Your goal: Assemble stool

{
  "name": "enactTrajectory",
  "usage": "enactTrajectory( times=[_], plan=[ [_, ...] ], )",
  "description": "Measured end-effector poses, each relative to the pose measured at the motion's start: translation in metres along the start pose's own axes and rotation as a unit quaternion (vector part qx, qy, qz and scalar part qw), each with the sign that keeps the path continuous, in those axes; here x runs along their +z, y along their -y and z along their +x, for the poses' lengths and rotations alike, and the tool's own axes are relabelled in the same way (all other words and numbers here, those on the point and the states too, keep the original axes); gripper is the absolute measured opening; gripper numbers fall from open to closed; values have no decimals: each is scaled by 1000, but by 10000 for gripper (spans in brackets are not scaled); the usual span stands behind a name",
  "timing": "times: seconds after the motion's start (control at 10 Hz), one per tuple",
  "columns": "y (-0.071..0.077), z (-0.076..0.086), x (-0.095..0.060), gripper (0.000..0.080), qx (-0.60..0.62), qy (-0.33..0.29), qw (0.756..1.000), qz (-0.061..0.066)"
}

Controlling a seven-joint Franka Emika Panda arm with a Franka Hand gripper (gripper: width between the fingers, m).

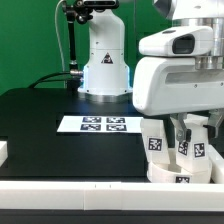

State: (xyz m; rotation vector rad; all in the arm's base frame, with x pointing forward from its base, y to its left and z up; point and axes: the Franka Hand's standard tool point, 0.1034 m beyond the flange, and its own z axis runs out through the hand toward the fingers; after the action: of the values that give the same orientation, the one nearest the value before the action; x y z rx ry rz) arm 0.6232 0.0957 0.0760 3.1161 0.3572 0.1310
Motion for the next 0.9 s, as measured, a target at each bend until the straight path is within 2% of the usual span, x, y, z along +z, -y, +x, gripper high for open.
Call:
enactTrajectory(
  times=[0.3, 0.5, 0.7, 0.9],
  plan=[
    [0, 0, 0, 338, 107, 0, 994, 0],
    [-4, -3, 1, 340, 200, 2, 980, 1],
    [-5, -3, 2, 340, 309, 1, 951, 7],
    [-4, -2, 2, 340, 417, -2, 909, 13]
  ],
)
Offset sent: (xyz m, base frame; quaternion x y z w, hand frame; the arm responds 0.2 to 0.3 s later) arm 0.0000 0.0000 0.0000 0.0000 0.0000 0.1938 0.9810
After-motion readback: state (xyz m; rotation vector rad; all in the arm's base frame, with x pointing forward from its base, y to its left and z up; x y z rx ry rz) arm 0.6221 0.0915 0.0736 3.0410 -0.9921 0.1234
